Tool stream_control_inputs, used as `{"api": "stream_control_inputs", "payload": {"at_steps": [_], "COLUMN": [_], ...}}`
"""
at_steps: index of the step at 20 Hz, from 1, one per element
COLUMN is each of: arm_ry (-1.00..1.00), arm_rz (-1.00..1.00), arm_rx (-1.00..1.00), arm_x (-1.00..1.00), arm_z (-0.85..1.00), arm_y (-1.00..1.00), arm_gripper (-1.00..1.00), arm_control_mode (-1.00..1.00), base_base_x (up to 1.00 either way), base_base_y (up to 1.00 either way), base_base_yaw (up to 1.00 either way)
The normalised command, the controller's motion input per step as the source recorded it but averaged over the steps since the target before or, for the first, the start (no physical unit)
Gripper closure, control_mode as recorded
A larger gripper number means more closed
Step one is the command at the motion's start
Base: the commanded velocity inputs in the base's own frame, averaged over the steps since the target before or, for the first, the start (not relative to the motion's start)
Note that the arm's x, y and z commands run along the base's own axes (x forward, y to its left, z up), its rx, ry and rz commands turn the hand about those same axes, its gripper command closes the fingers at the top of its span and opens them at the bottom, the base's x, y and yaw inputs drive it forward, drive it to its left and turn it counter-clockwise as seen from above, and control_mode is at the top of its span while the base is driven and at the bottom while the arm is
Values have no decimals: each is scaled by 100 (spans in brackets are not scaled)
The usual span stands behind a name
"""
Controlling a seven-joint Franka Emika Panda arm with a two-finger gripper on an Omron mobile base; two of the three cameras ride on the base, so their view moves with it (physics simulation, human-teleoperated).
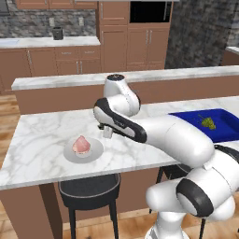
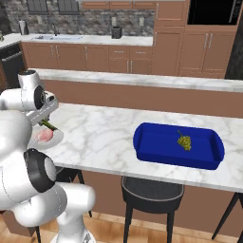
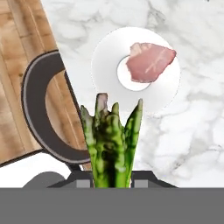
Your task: Create a steak meal by picking up the steak and asparagus from the tray and placing them on the plate. Leave the grapes on the tray.
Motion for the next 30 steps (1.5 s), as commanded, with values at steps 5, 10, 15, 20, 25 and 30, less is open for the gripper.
{"api": "stream_control_inputs", "payload": {"at_steps": [5, 10, 15, 20, 25, 30], "arm_ry": [2, 7, 3, 4, 4, 1], "arm_rz": [34, 20, 17, 11, 10, 9], "arm_rx": [-1, -6, -8, -7, -5, -6], "arm_x": [7, 26, 33, 40, 49, 38], "arm_z": [-57, -31, -41, -47, -44, -46], "arm_y": [62, 33, 31, 26, 20, 27], "arm_gripper": [100, 100, 100, 100, 100, 100], "arm_control_mode": [-100, -100, -100, -100, -100, -100], "base_base_x": [0, 0, 0, 0, 0, 0], "base_base_y": [0, 0, 0, 0, 0, 0], "base_base_yaw": [0, 0, 0, 0, 0, 0]}}
